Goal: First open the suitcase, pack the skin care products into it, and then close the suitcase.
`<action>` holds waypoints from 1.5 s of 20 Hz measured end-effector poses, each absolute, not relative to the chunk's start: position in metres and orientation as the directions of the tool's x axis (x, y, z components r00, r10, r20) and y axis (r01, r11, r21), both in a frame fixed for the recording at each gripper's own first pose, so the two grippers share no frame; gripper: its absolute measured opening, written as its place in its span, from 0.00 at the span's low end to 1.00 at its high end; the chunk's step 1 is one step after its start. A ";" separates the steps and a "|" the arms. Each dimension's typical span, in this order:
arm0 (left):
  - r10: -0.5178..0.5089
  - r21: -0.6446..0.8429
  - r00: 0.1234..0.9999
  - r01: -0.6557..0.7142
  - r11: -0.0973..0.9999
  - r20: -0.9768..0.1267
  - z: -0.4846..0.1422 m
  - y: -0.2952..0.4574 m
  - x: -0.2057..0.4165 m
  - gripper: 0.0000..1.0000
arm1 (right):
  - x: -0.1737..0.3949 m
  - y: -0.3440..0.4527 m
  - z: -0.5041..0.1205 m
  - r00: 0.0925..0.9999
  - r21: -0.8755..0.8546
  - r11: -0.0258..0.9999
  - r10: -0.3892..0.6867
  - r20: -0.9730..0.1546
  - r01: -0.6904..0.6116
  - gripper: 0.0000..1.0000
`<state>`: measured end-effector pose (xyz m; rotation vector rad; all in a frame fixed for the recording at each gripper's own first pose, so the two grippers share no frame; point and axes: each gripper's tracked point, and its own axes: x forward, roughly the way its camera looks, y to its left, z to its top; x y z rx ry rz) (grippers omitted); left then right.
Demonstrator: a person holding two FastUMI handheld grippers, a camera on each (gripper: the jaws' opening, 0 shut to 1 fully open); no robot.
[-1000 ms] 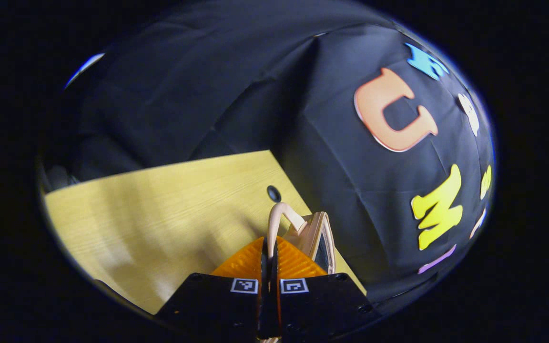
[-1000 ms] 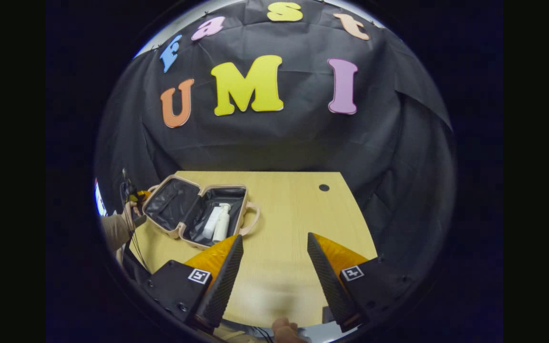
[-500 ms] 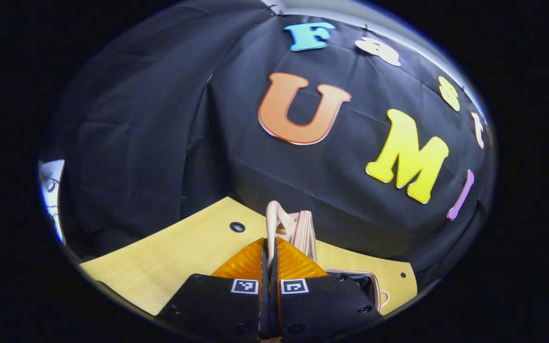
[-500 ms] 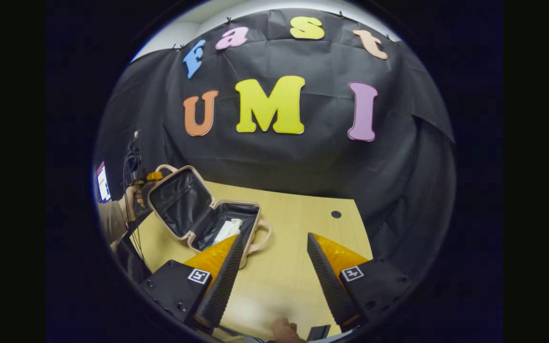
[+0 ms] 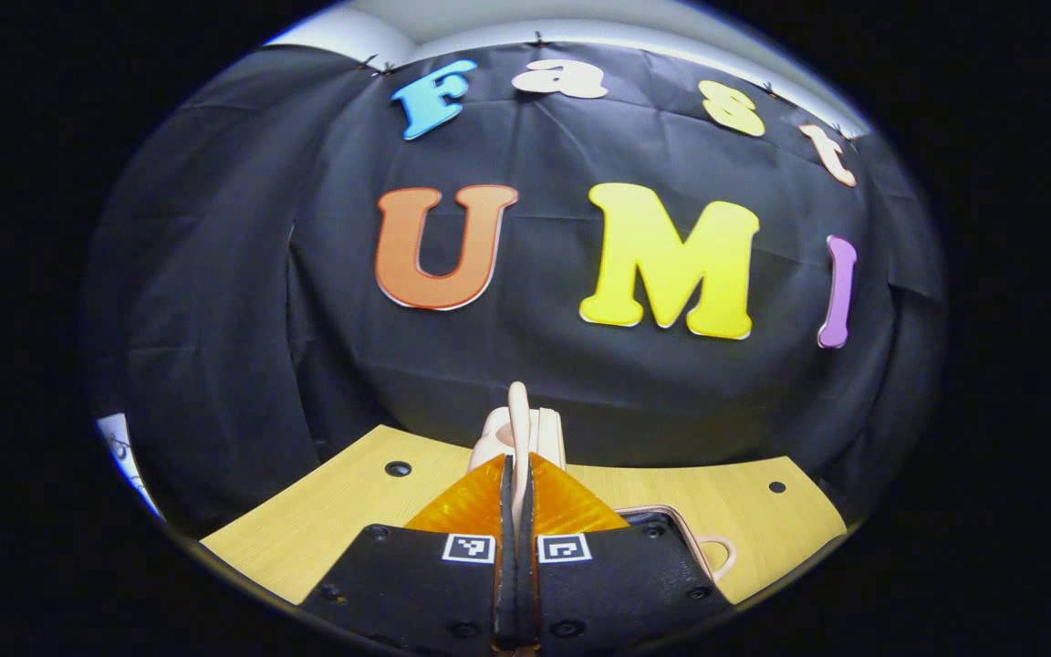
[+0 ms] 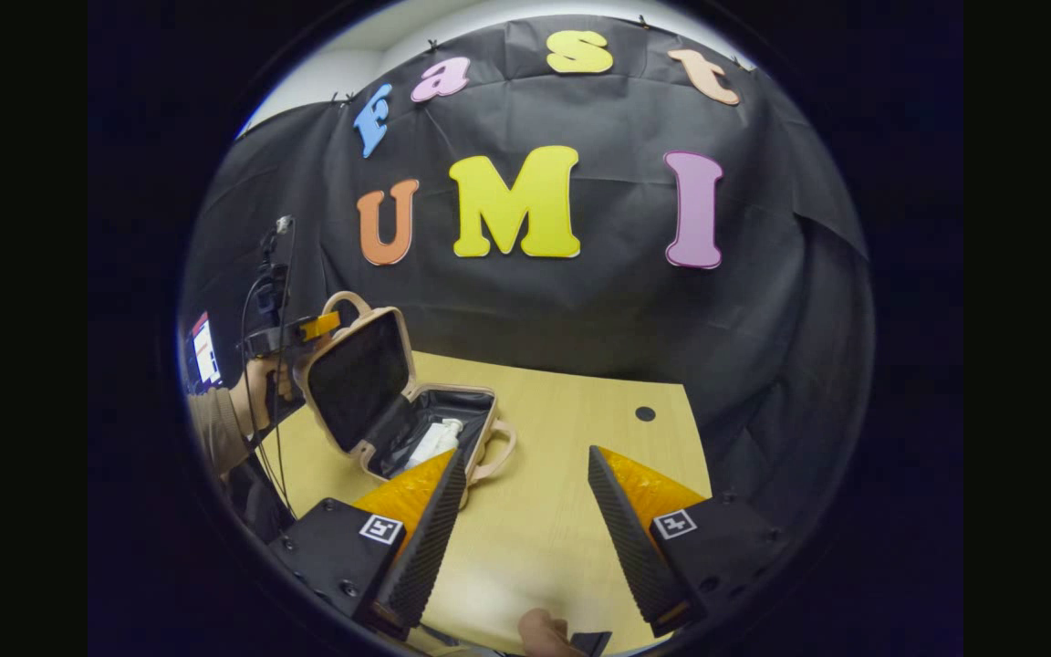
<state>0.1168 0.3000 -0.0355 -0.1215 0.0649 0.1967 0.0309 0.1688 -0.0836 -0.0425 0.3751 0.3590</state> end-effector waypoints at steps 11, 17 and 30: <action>0.038 0.031 0.978 -0.033 0.999 -0.204 -0.107 0.112 0.159 0.03 | 0.036 0.105 -0.107 0.861 0.075 0.954 0.294 -0.415 -0.289 0.81; -0.012 0.199 0.933 0.089 0.976 -0.359 -0.177 0.058 0.169 0.03 | 0.039 0.075 -0.123 0.853 0.101 0.965 0.261 -0.453 -0.241 0.81; -0.138 0.028 0.838 0.180 0.983 -0.528 -0.221 0.022 0.139 0.40 | 0.057 0.065 -0.107 0.885 0.108 0.983 0.180 -0.429 -0.148 0.81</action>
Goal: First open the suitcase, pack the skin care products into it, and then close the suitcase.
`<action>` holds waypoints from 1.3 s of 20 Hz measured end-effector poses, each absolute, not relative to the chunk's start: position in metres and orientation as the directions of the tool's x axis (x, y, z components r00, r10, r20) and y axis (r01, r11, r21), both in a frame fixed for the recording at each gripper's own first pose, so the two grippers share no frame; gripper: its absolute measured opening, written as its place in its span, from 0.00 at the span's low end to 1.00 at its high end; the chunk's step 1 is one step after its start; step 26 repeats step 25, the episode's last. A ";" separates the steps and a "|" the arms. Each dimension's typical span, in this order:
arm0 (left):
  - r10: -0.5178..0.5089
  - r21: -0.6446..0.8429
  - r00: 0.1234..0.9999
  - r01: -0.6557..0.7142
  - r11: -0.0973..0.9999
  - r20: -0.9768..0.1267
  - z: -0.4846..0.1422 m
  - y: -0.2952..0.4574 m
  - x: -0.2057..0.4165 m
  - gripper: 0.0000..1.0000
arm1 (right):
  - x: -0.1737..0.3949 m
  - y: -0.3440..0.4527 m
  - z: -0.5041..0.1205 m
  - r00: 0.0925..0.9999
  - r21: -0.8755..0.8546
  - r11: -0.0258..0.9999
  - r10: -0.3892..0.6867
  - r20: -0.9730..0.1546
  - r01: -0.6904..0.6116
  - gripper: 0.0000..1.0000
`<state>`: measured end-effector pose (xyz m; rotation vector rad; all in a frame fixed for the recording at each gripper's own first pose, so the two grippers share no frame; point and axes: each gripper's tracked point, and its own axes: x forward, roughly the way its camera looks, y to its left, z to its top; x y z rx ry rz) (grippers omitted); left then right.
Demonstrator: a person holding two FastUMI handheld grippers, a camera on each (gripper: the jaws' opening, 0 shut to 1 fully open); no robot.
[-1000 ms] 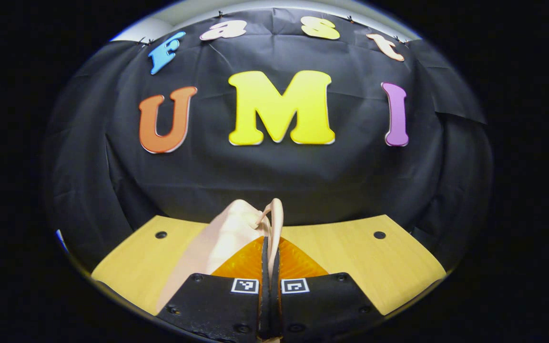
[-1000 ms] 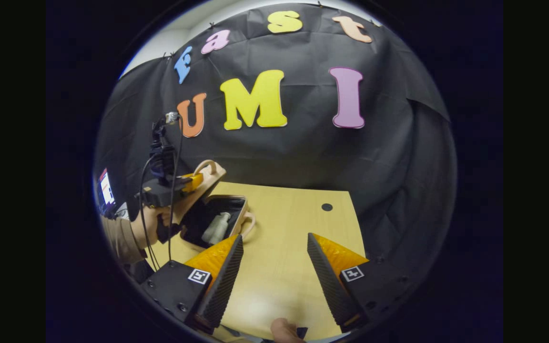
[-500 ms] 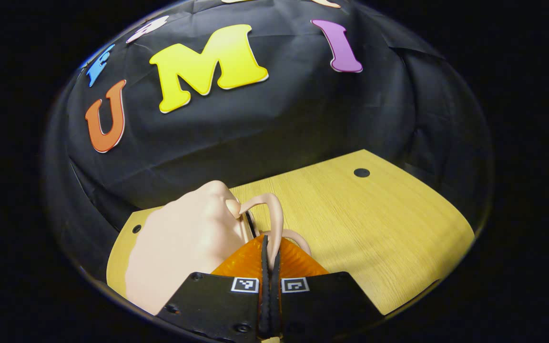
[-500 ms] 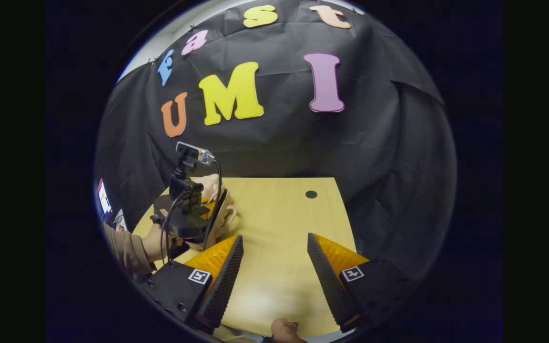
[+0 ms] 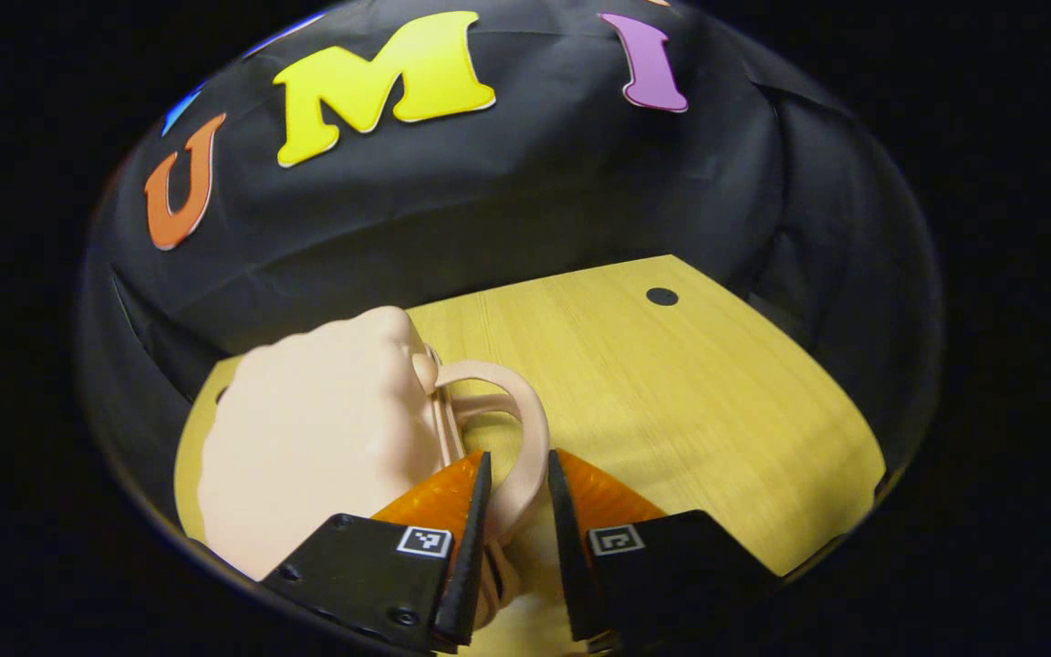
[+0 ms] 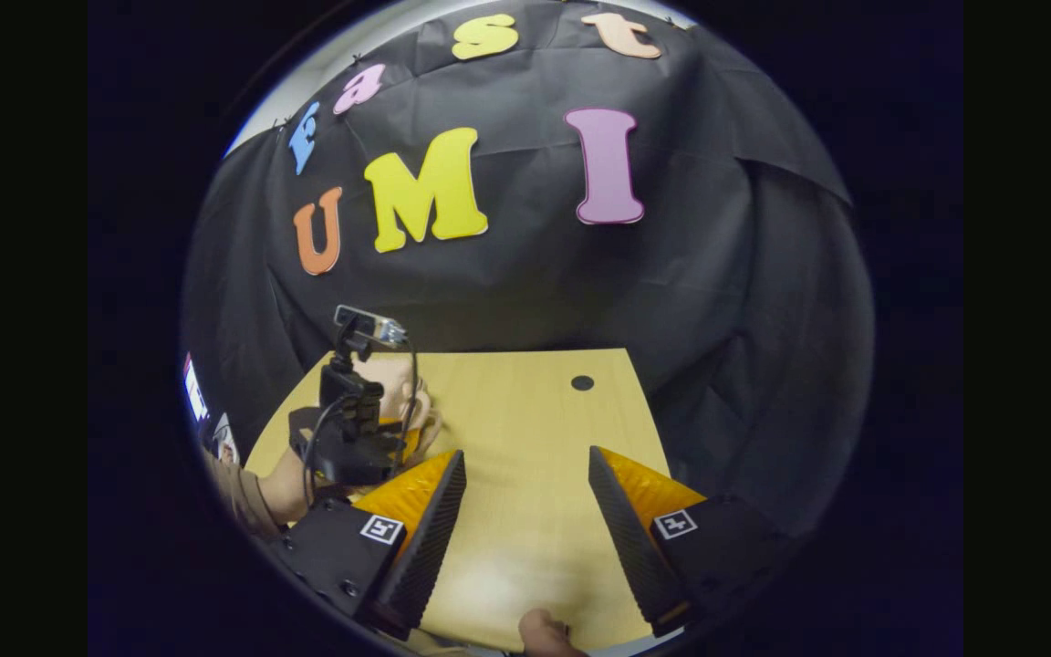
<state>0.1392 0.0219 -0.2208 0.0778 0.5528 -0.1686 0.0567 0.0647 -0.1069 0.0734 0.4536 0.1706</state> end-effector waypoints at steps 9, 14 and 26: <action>-0.073 0.041 0.955 0.088 0.995 -0.287 -0.088 0.090 0.083 0.93 | 0.062 0.113 -0.079 0.918 0.101 0.988 0.144 -0.369 -0.115 0.79; 0.008 0.042 0.994 -0.004 0.999 -0.109 -0.007 0.158 0.024 0.97 | 0.059 0.164 -0.039 0.951 0.064 0.988 0.149 -0.271 -0.137 0.81; 0.019 0.043 0.997 -0.022 0.999 0.080 0.063 0.218 -0.063 0.97 | -0.009 0.286 0.005 0.962 -0.009 0.966 0.258 -0.088 -0.259 0.81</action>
